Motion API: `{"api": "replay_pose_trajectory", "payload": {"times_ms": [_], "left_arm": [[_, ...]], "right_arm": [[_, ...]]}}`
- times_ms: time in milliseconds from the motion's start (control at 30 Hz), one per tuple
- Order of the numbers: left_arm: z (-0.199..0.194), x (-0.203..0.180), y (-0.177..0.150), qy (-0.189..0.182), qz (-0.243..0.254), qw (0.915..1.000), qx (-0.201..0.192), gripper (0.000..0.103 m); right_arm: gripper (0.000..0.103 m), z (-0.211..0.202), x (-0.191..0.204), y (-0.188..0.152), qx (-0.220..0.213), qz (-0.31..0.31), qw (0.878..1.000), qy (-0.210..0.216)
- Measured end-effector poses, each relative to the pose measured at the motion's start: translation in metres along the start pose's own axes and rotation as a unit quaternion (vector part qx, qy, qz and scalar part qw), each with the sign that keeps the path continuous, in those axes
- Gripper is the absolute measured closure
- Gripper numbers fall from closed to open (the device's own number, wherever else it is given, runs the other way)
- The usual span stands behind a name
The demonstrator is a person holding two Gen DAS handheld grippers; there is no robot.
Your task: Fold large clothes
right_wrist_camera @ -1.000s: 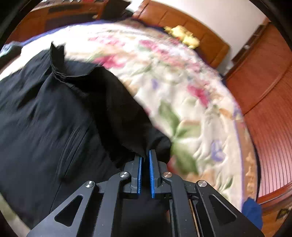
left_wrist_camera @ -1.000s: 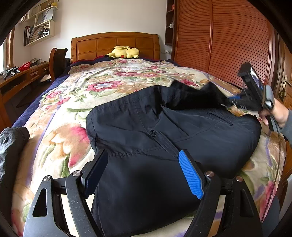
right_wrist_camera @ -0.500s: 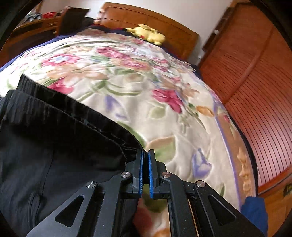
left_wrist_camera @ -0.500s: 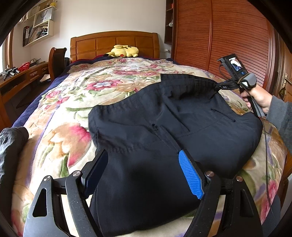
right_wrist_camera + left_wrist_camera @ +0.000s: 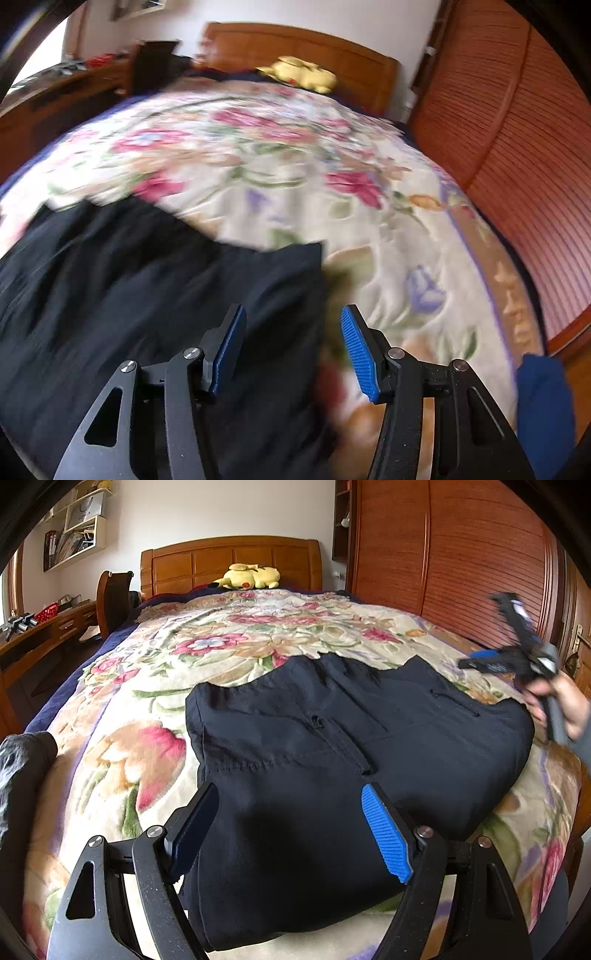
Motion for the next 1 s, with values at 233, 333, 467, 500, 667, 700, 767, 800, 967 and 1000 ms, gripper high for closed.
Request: {"api": "replay_pose_trajectory", "payload": {"times_ms": [233,333,467,500,667,700,767,800,967,1000], "left_arm": [[0.004,0.004,-0.009,0.009,-0.003,0.9997,0.025,0.022],[0.002,0.006,-0.015,0.015,-0.005,0.9995,0.029,0.022],[0.0,0.01,-0.022,0.02,-0.011,0.9991,0.035,0.022],[0.001,0.011,-0.022,0.021,-0.013,0.9991,0.035,0.022],[-0.002,0.013,-0.025,0.025,-0.019,0.9989,0.035,0.022],[-0.004,0.013,-0.026,0.025,-0.018,0.999,0.033,0.022],[-0.006,0.012,-0.027,0.025,-0.014,0.9991,0.032,0.022],[-0.007,0.012,-0.029,0.024,-0.013,0.9992,0.031,0.022],[-0.012,0.011,-0.033,0.021,-0.012,0.9994,0.024,0.022],[-0.013,0.011,-0.033,0.022,-0.012,0.9994,0.023,0.022]], "right_arm": [[0.047,-0.041,-0.003,-0.079,0.004,-0.004,1.0,0.031],[0.047,-0.045,-0.01,-0.105,0.004,-0.005,0.999,0.035],[0.048,-0.036,-0.005,-0.129,0.004,-0.008,0.999,0.039],[0.048,-0.035,-0.004,-0.13,0.0,-0.01,0.999,0.034],[0.047,-0.036,-0.008,-0.125,0.006,0.011,0.999,0.03],[0.047,-0.039,-0.008,-0.123,0.006,0.015,1.0,0.024],[0.047,-0.053,-0.003,-0.117,-0.008,0.027,1.0,0.002],[0.047,-0.06,0.0,-0.114,-0.021,0.033,0.999,-0.004],[0.047,-0.087,0.038,-0.093,-0.076,0.039,0.996,0.037],[0.047,-0.09,0.049,-0.089,-0.08,0.033,0.995,0.049]]}}
Point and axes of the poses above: each gripper's, at about its wrist camera, not at the fingertips, and z roughly the way its jaws point, x to its left, y to its top, the point moved 4 cm from there along z, roughly the way its jaws point, and after that the axes turned 6 degrees about -y, right-handed, at the moved point
